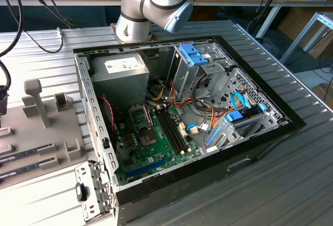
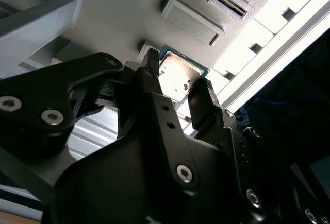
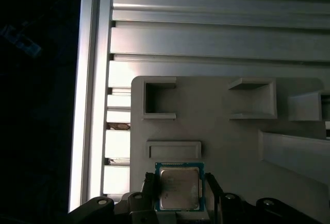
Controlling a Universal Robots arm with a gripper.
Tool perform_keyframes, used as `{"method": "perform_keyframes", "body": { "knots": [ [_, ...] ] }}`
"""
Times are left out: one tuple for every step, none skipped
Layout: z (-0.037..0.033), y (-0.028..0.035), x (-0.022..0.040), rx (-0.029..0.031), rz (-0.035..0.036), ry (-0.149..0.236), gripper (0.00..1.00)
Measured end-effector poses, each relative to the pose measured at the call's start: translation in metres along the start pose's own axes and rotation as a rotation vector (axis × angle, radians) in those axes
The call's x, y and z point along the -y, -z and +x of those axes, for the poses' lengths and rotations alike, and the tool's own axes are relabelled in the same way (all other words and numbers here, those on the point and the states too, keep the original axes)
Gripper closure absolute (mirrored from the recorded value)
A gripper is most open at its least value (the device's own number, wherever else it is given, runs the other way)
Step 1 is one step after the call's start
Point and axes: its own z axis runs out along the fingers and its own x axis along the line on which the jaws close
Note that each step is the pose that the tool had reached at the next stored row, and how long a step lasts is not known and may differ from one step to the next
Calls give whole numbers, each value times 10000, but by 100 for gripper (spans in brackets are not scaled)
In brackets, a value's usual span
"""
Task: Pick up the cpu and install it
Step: 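Pick up the cpu and move it towards the insertion slot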
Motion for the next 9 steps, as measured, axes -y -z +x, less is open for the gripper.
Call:
{"method": "perform_keyframes", "body": {
  "knots": [
    [0, 2, 0, 1, -2, 0, 53],
    [0, 4, 0, 1, -4, 0, 53],
    [0, 7, -1, 1, -7, 0, 53],
    [0, 9, -1, 1, -10, 0, 53],
    [0, 11, -1, 1, -12, 0, 53],
    [0, 13, -1, 0, -13, 0, 53],
    [0, 15, -1, 1, -14, 0, 53],
    [0, 17, -1, 1, -15, 0, 53],
    [-1, 19, -1, 2, -18, 0, 53]
  ]
}}
